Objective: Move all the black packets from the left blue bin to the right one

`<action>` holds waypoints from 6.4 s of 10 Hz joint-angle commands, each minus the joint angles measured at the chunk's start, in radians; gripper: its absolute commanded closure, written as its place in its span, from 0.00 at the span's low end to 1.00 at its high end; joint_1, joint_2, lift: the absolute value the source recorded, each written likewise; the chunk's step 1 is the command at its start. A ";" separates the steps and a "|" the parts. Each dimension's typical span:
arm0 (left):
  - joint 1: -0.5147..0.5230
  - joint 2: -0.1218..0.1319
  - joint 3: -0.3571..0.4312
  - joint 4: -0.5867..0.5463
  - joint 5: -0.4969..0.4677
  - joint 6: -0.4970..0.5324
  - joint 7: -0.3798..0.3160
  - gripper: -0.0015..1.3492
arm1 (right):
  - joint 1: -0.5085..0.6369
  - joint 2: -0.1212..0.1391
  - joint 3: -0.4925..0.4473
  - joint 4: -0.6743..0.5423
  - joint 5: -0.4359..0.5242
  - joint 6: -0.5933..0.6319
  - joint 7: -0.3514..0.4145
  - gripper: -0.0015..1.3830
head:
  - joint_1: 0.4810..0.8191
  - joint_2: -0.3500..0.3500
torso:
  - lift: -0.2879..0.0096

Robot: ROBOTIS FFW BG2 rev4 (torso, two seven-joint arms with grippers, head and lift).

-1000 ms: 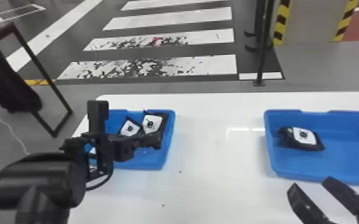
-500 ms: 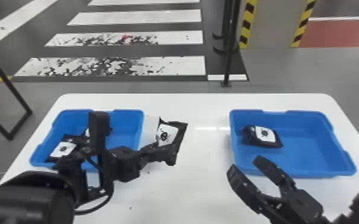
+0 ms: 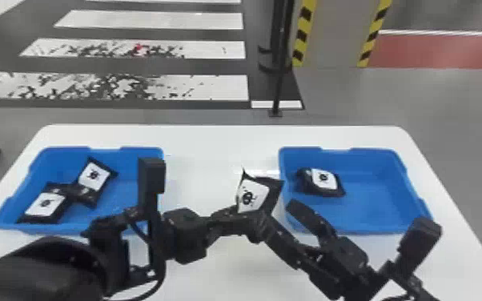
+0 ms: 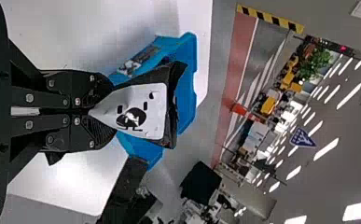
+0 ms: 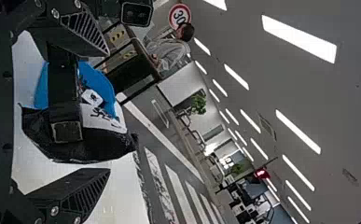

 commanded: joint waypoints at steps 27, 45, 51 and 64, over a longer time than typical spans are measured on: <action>0.215 -0.043 0.326 -0.154 0.078 -0.066 0.023 0.11 | 0.065 0.056 -0.223 -0.068 0.300 -0.098 -0.174 0.11 | 0.63 0.30 | 0.50; -0.430 0.044 0.388 0.597 -0.501 0.110 0.196 0.09 | 0.357 0.068 -0.143 -0.289 0.248 -0.054 -0.175 0.11 | 0.63 0.94 | 0.50; -0.472 0.049 0.346 0.717 -0.459 0.027 0.178 0.83 | 0.350 0.068 -0.137 -0.272 0.226 -0.039 -0.171 0.11 | 0.63 0.91 | 0.50; -0.050 0.035 0.302 0.072 -0.082 -0.093 0.005 0.85 | 0.200 0.056 -0.135 -0.176 0.143 0.002 -0.045 0.11 | 0.63 0.71 | 0.50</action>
